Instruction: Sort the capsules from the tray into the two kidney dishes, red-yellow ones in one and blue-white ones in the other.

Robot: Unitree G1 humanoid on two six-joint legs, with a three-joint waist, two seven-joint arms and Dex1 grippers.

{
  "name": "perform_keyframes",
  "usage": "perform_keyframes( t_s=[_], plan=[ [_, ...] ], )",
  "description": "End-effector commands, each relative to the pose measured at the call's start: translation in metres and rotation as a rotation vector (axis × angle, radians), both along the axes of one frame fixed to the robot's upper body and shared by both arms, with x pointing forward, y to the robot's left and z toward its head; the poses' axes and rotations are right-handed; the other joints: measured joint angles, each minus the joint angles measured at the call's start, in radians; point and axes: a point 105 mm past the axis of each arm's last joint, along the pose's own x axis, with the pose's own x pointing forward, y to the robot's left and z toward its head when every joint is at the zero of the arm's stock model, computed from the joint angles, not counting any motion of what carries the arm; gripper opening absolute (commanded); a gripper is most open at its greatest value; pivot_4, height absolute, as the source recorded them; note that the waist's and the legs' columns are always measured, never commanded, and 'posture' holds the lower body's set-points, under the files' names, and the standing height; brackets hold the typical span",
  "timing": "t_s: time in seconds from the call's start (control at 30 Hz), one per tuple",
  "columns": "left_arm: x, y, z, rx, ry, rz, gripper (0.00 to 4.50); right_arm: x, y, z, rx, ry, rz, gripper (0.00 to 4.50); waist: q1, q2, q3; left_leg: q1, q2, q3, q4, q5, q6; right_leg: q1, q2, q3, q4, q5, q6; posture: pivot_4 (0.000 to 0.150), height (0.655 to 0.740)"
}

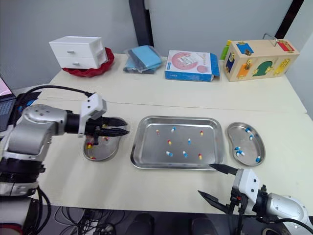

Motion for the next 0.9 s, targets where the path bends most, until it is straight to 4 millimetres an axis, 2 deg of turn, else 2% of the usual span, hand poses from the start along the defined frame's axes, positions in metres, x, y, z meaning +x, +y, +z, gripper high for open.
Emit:
perform_keyframes(
  t_s=[0.03,0.2,0.23,0.4,0.7,0.8,0.9],
  plan=[
    [0.011,-0.01,-0.003,0.041,-0.037,-0.049,2.87,-0.005,0.005,0.008,0.014,-0.038,-0.014,4.5,-0.002,0.0,0.0,0.0,0.0,0.0,0.0,0.0,0.0,0.0,0.0,0.0,0.0,0.0,0.0,0.15,0.74],
    [0.031,-0.028,-0.015,0.057,-0.054,-0.088,4.39,-0.009,0.007,0.005,0.026,-0.03,-0.068,4.5,-0.004,0.0,0.0,0.0,0.0,0.0,0.0,0.0,0.0,-0.001,0.0,0.0,0.0,0.0,0.0,0.15,0.74],
    [0.035,-0.033,-0.019,0.062,-0.052,-0.094,4.45,-0.009,0.006,0.004,0.029,-0.028,-0.082,4.5,-0.004,0.0,0.0,0.0,0.0,0.0,0.0,0.0,0.0,-0.001,0.0,0.0,0.0,0.0,0.0,0.15,0.74],
    [0.051,-0.046,-0.037,0.095,-0.045,-0.104,4.45,-0.012,0.011,0.003,0.042,-0.027,-0.123,4.5,-0.005,0.0,0.0,-0.001,-0.001,0.0,0.0,0.0,0.0,-0.001,0.0,0.0,0.0,0.0,0.0,0.15,0.74],
    [0.058,-0.049,-0.054,0.132,-0.006,-0.093,4.45,-0.013,0.014,0.003,0.045,-0.029,-0.154,4.5,-0.006,0.0,0.0,-0.001,-0.001,0.0,0.0,0.0,0.0,-0.001,0.0,0.0,0.0,0.0,0.0,0.15,0.74],
    [0.058,-0.048,-0.056,0.13,0.004,-0.086,3.87,-0.012,0.015,0.002,0.046,-0.031,-0.16,4.5,-0.005,0.0,0.0,0.0,-0.001,0.0,0.0,0.0,0.0,0.0,0.0,0.0,0.0,0.0,0.0,0.15,0.74],
    [0.056,-0.046,-0.058,0.135,0.012,-0.094,2.99,-0.012,0.015,0.002,0.046,-0.033,-0.163,4.5,-0.005,0.0,0.0,0.0,-0.001,0.0,0.0,0.0,0.0,0.0,0.0,0.0,0.0,0.0,0.0,0.15,0.74]
  ],
)
